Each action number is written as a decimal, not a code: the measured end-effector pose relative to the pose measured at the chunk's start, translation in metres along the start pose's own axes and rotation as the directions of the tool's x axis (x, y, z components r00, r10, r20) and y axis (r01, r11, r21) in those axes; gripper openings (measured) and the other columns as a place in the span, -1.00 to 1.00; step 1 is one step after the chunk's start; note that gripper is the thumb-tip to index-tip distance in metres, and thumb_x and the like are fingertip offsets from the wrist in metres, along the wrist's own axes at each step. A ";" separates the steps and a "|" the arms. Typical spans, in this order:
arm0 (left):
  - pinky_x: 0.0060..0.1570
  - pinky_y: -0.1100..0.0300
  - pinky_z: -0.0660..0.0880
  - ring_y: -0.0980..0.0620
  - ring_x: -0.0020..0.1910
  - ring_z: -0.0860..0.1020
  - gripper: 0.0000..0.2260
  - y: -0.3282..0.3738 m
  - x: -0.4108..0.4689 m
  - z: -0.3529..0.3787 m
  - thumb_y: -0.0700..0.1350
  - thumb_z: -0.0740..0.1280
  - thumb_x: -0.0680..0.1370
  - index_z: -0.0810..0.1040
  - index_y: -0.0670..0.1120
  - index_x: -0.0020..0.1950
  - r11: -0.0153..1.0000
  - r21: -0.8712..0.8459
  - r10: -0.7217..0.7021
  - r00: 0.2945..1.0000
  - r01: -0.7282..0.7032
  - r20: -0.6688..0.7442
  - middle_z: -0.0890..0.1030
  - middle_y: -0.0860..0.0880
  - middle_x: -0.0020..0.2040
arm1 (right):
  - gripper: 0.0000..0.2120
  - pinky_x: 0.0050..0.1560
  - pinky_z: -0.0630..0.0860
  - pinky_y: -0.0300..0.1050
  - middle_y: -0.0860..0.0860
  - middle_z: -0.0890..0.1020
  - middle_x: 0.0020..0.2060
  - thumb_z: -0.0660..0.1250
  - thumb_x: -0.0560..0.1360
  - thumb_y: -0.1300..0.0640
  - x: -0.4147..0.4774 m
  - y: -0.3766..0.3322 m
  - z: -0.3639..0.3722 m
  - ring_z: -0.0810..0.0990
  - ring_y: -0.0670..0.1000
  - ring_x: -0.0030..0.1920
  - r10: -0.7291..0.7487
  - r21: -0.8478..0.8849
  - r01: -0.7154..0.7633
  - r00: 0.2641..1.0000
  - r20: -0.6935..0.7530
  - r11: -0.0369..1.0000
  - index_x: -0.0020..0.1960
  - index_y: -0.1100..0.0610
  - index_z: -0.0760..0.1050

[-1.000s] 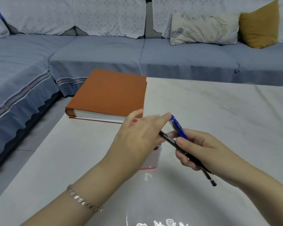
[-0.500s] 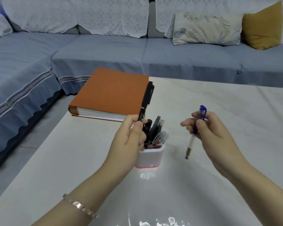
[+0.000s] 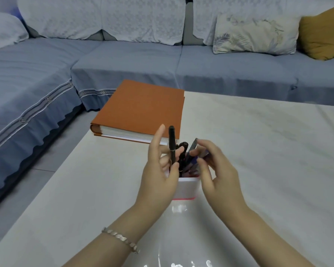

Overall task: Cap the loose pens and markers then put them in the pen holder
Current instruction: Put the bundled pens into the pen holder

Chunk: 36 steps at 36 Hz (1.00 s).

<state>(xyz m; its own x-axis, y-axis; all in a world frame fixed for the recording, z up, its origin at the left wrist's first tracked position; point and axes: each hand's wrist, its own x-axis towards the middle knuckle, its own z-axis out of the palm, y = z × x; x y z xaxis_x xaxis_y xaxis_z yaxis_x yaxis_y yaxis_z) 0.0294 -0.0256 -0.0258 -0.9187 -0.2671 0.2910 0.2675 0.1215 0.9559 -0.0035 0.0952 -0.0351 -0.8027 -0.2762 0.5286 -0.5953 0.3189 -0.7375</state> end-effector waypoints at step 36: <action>0.32 0.50 0.06 0.29 0.37 0.13 -0.52 -0.037 -0.013 -0.017 0.02 0.23 0.49 0.23 0.22 0.39 0.805 0.545 0.201 0.972 -0.235 0.122 0.16 0.26 0.41 | -0.42 0.36 -0.14 -0.49 -0.16 -0.05 0.43 0.01 0.47 -0.09 -0.013 0.020 0.012 -0.07 -0.27 0.41 0.123 -0.281 -0.067 0.974 0.189 0.957 0.40 -0.06 -0.19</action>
<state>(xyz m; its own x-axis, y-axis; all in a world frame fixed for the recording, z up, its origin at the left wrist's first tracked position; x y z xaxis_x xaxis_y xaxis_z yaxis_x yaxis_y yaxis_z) 0.0366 -0.0428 -0.0648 -0.8745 -0.1181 0.4705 0.2732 0.6816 0.6788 -0.0041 0.0944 -0.0619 -0.8489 -0.4007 0.3446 -0.5261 0.5785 -0.6233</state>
